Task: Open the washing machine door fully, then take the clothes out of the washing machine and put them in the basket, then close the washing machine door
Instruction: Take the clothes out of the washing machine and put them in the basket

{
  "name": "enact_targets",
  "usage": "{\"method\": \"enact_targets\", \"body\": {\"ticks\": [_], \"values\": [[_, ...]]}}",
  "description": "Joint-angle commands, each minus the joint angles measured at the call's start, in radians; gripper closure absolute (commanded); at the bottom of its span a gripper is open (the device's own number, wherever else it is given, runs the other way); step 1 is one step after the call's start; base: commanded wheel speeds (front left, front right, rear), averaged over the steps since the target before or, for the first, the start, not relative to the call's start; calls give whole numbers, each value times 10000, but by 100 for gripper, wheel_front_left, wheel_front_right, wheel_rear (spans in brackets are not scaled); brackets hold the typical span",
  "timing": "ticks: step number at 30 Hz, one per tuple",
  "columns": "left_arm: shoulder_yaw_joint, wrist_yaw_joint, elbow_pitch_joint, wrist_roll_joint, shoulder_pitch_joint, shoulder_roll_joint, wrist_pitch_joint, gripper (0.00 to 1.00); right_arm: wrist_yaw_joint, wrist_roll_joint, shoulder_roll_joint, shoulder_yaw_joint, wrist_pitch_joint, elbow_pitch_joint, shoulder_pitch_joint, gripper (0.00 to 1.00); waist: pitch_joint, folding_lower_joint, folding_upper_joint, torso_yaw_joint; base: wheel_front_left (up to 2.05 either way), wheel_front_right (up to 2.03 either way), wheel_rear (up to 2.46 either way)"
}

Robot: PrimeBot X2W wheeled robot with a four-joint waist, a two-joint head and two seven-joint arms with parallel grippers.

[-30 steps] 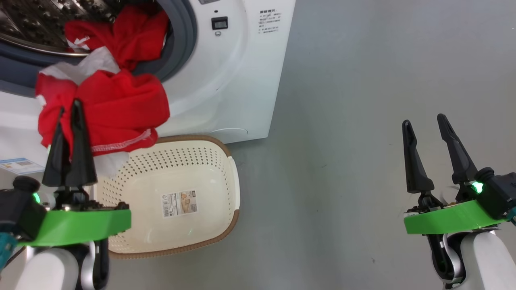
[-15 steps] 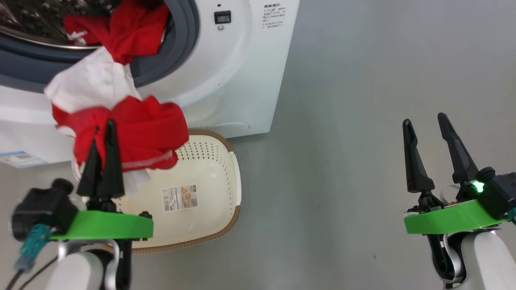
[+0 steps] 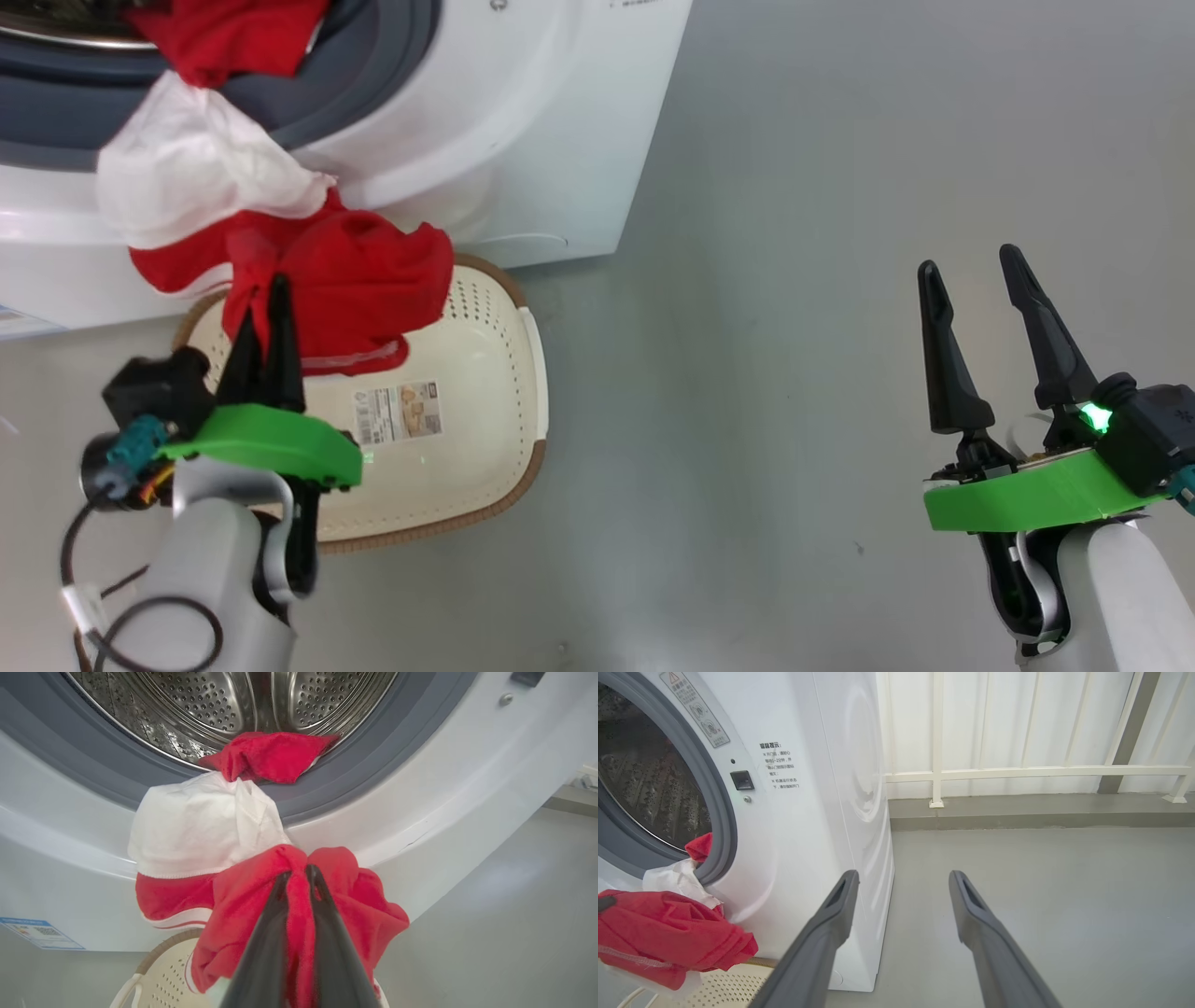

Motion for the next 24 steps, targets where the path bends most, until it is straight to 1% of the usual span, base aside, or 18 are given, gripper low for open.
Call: {"method": "enact_targets", "body": {"ticks": [1,12,19,24], "values": [[440,-92,138,132,-347,166,-115,100,48,112,-75,227,-65,-249,-169,0,308,0,0,-96,0,0,0],[1145,-581,2541,749,-1608,-115,-120,100,48,115,-75,446,-65,-328,-580,0,1325,0,0,-318,0,0,0],[1460,-739,4213,992,-2304,-188,-121,100,48,167,-75,590,-65,-304,-762,0,1745,0,0,-512,0,0,0],[1629,-766,5205,1081,-2754,-173,-121,100,48,249,-75,684,-65,-307,-894,0,2005,0,0,-698,0,0,0]]}}
